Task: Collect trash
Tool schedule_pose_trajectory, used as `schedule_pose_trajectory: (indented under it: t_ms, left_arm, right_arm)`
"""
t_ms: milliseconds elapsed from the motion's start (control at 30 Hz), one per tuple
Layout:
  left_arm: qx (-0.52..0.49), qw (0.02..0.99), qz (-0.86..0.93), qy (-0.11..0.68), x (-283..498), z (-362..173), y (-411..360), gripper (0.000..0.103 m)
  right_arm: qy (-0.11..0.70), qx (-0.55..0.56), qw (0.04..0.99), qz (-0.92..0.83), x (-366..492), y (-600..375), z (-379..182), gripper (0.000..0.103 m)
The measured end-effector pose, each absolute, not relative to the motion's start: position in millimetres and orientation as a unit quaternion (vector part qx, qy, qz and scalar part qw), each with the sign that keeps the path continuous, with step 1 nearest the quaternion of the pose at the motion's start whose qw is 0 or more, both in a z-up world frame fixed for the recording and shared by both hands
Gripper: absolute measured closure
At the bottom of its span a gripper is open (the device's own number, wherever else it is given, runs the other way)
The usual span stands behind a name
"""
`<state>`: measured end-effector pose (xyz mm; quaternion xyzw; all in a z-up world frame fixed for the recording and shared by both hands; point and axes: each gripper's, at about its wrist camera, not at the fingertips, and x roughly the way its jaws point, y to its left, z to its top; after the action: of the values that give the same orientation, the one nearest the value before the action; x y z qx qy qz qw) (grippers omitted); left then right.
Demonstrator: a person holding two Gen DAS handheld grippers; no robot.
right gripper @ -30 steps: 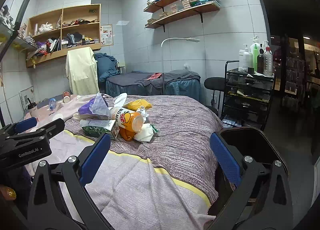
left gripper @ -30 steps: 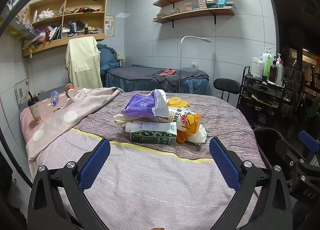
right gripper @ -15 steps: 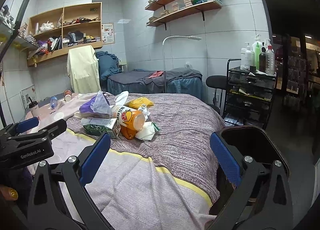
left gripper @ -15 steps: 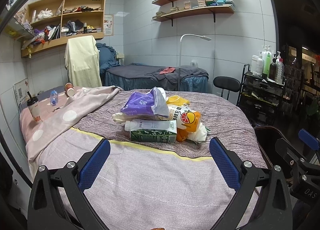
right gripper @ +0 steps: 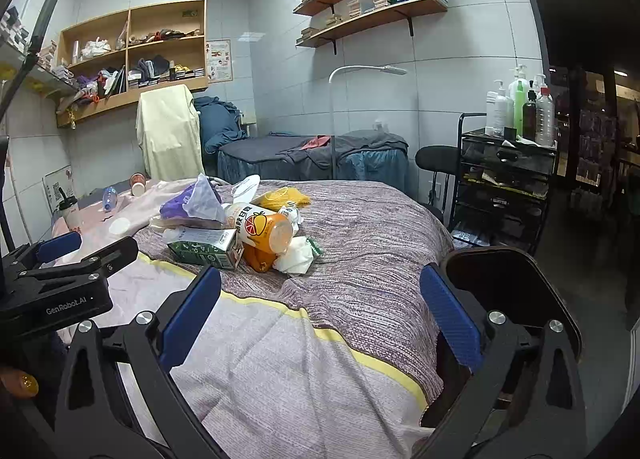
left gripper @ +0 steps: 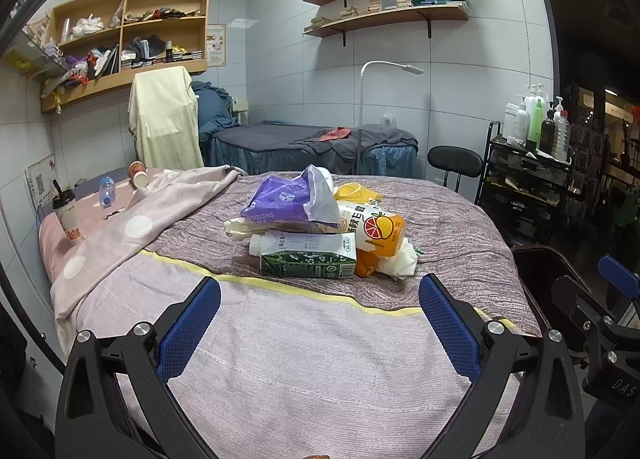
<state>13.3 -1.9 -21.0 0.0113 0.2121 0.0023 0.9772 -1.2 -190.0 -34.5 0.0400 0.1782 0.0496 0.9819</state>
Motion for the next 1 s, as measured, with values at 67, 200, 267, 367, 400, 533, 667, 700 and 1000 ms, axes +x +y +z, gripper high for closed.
schedule_pose_trajectory:
  t_ms: [67,200,267,367,400,533,667,700,1000]
  left_arm:
    - [0.012,0.977,0.005,0.215,14.8,-21.5,-0.2,0.006]
    - [0.012,0.976,0.007,0.218,16.7,-21.4,0.5,0.006]
    - [0.013,0.976,0.007,0.219,17.4,-21.9,0.9,0.006]
    - [0.013,0.975,0.007,0.22,18.3,-22.5,1.2,0.006]
    - [0.013,0.975,0.007,0.221,18.6,-22.6,1.6,0.006]
    - [0.015,0.975,0.005,0.223,20.6,-23.0,0.9,0.006]
    - [0.021,0.972,-0.002,0.235,25.7,-26.4,2.3,0.006]
    - [0.021,0.97,-0.006,0.242,28.4,-27.9,3.7,0.006]
    - [0.055,0.956,-0.03,0.285,67.0,-37.5,19.8,0.006]
  right_arm:
    - [0.18,0.039,0.982,0.051,-0.4,-189.6,-35.2,0.005]
    - [0.184,0.038,0.981,0.053,0.9,-188.2,-38.3,0.005]
    - [0.185,0.036,0.98,0.055,1.5,-187.2,-38.6,0.005]
    - [0.188,0.033,0.98,0.058,2.6,-185.4,-39.1,0.005]
    - [0.189,0.033,0.98,0.059,3.3,-185.0,-39.2,0.005]
    - [0.194,0.029,0.979,0.061,7.3,-183.9,-40.1,0.005]
    - [0.208,0.017,0.976,0.068,15.1,-180.6,-41.8,0.005]
    - [0.212,0.012,0.975,0.07,18.5,-179.6,-42.5,0.005]
    - [0.269,-0.066,0.953,0.122,78.4,-160.3,-48.7,0.005]
